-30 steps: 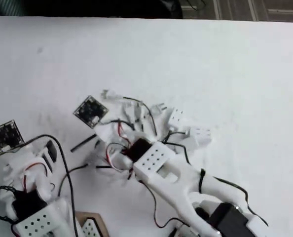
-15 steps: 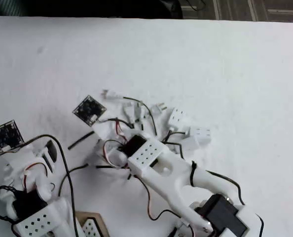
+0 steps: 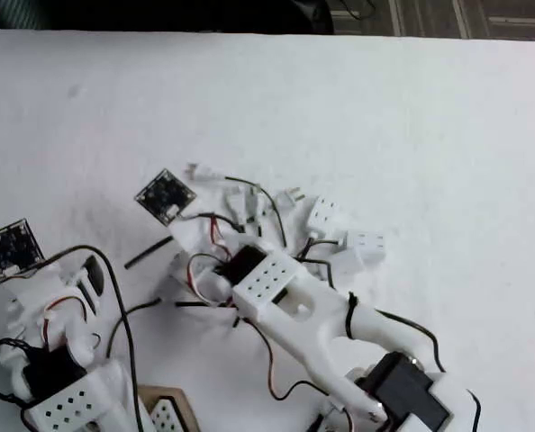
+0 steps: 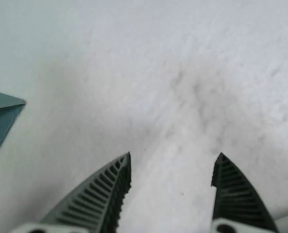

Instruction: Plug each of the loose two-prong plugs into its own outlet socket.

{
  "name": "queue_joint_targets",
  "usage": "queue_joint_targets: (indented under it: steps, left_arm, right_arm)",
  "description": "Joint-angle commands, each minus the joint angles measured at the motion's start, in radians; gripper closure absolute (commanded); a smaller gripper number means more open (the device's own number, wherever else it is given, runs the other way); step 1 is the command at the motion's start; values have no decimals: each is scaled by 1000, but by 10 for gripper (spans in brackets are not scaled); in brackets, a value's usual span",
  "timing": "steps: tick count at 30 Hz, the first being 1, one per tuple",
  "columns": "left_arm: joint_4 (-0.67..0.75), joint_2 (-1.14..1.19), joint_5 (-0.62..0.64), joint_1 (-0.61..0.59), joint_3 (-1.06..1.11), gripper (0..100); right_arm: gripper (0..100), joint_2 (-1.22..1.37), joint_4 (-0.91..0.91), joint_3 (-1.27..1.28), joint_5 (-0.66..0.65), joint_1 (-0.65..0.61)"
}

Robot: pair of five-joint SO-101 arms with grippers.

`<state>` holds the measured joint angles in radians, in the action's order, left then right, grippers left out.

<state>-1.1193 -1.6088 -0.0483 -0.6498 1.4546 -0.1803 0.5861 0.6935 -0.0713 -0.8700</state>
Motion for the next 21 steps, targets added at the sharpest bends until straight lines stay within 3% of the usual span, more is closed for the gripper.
queue_joint_targets:
  steps: [1, 21]
  left_arm:
    - [-3, -8, -11, -10, -6, 725]
    - [-5, -8, -11, -12, -6, 725]
  right_arm:
    - [981, -2, -13, -43, 11, 7]
    - [981, 117, 50, -71, 51, 2]
